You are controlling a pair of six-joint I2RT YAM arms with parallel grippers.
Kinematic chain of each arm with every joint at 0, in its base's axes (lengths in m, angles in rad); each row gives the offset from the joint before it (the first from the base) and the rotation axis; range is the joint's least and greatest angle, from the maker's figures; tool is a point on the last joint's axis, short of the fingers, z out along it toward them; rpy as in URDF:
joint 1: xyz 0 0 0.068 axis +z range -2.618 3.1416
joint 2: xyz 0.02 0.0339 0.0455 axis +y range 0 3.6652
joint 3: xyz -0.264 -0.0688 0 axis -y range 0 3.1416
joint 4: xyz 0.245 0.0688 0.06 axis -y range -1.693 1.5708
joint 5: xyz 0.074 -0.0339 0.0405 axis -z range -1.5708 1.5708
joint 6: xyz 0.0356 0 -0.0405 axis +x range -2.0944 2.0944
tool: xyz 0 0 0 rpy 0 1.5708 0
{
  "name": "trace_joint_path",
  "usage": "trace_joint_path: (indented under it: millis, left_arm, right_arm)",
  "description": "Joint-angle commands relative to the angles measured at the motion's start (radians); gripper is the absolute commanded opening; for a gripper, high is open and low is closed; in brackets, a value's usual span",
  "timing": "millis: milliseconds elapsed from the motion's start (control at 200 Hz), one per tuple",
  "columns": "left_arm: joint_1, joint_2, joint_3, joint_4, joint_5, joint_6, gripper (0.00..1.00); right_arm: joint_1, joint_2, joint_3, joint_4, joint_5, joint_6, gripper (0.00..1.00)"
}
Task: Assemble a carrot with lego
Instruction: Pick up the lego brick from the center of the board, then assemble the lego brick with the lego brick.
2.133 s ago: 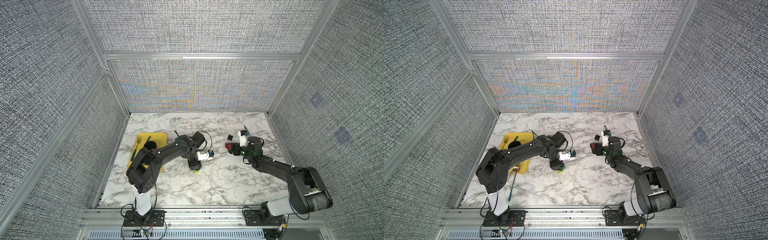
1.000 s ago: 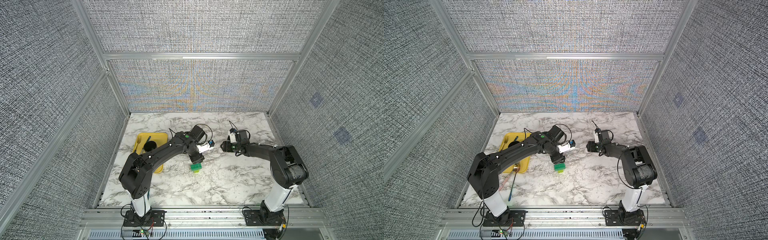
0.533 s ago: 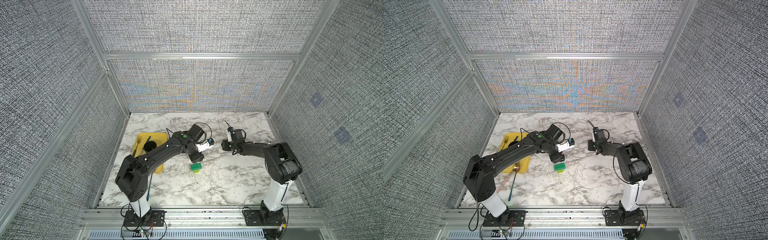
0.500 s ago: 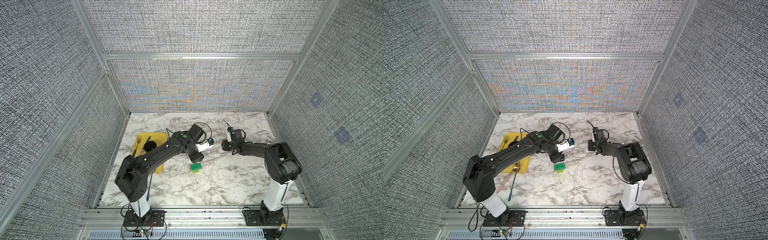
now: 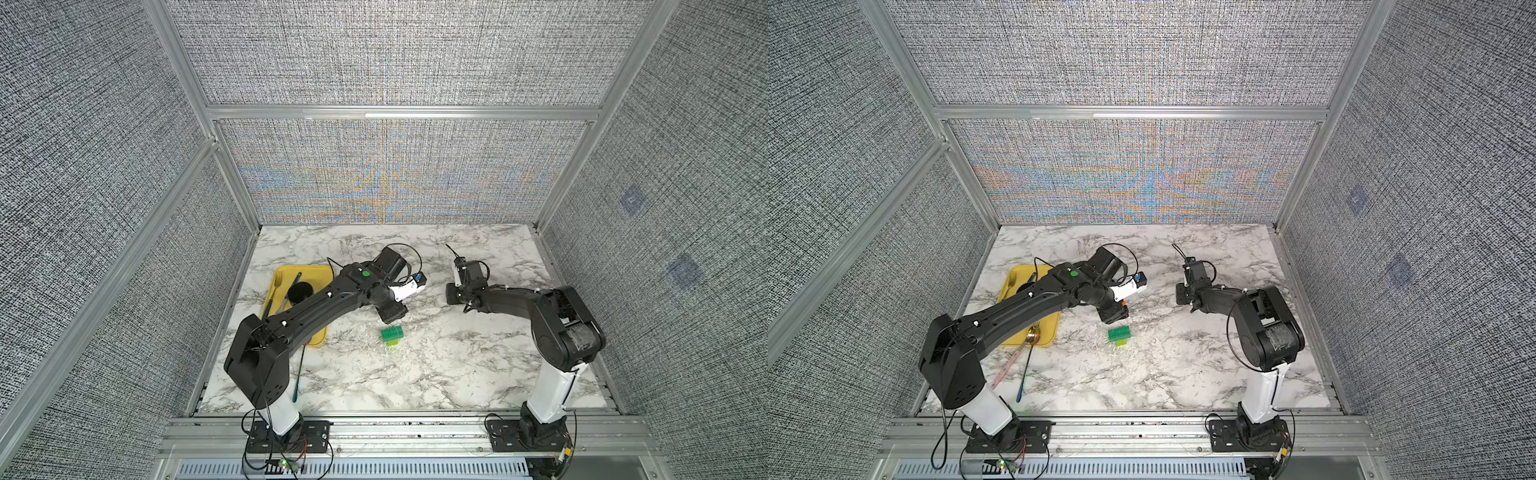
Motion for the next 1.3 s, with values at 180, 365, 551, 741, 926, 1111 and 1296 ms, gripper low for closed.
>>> trace_joint_path:
  millis: [180, 365, 551, 741, 926, 1111, 1296]
  left_arm:
    - [0.042, -0.087, -0.057, 0.107, -0.071, -0.151, 0.60]
    - [0.185, -0.206, -0.123, 0.144, -0.054, -0.379, 0.60]
    - [0.293, -0.344, -0.190, 0.127, -0.059, -0.503, 0.62]
    - [0.355, -0.477, -0.246, 0.082, -0.125, -0.517, 0.65]
    - [0.392, -0.551, -0.301, 0.081, -0.173, -0.510, 0.66]
    - [0.400, -0.572, -0.321, 0.090, -0.195, -0.496, 0.67]
    - [0.401, -0.563, -0.329, 0.098, -0.189, -0.489, 0.67]
  right_arm:
    - [0.038, -0.169, -0.072, 0.032, -0.065, -0.105, 0.25]
    - [0.160, -0.341, -0.104, 0.016, -0.305, -0.401, 0.21]
    - [0.280, -0.407, -0.085, -0.076, -0.550, -0.717, 0.22]
    - [0.337, -0.309, 0.052, -0.260, -0.608, -0.963, 0.22]
    - [0.389, -0.199, 0.166, -0.369, -0.593, -1.079, 0.21]
    - [0.413, -0.131, 0.233, -0.456, -0.584, -1.138, 0.21]
    - [0.413, -0.095, 0.258, -0.513, -0.570, -1.168, 0.21]
